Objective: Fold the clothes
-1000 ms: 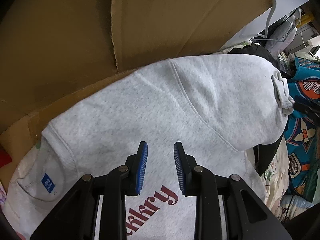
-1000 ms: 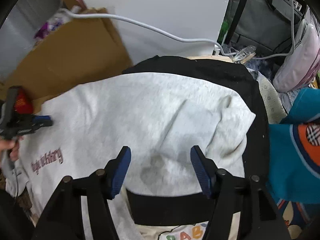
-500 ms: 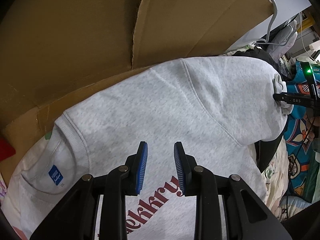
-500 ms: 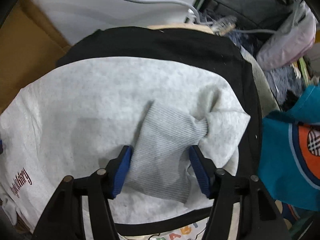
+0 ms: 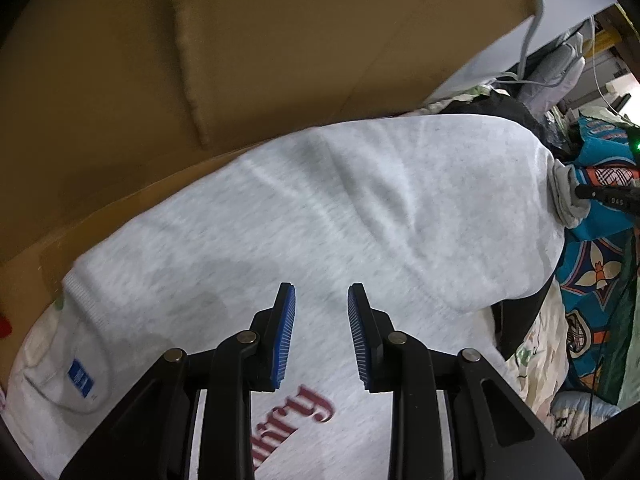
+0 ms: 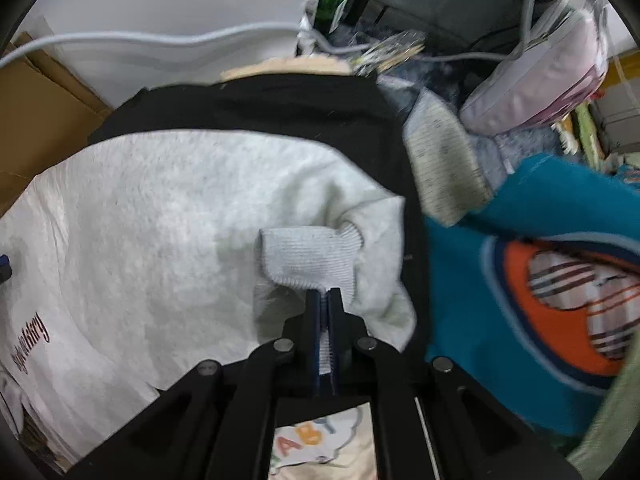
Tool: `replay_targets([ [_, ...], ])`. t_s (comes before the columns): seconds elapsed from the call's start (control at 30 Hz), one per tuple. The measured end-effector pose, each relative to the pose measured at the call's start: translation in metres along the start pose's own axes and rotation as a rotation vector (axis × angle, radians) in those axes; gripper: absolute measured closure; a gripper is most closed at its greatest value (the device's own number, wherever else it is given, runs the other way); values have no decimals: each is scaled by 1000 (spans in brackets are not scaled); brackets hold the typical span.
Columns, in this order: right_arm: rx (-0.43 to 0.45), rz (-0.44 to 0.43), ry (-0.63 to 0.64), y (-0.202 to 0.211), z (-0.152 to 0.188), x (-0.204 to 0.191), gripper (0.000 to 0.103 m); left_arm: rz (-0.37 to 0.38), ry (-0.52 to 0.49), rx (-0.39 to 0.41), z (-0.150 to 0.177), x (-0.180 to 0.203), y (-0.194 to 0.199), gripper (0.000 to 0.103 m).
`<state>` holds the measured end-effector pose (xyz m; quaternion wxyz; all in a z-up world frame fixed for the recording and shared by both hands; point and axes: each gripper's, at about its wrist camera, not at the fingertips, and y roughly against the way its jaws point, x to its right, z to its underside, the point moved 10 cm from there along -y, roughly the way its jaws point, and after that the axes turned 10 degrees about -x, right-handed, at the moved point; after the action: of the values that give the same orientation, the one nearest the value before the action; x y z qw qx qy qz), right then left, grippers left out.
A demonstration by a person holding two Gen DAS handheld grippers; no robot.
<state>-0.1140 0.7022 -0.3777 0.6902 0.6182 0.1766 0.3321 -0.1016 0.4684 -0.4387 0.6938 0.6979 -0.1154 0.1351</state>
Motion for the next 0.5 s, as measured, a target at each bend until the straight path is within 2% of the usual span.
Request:
replay_targets([
  [0.3,87,155,32,61,-26,61,101,38,-83,-14,-20,44,-15,76],
  [0.5,125,195,22,93,-36,104,101,71,-149,-24,-29,83,-26,76],
])
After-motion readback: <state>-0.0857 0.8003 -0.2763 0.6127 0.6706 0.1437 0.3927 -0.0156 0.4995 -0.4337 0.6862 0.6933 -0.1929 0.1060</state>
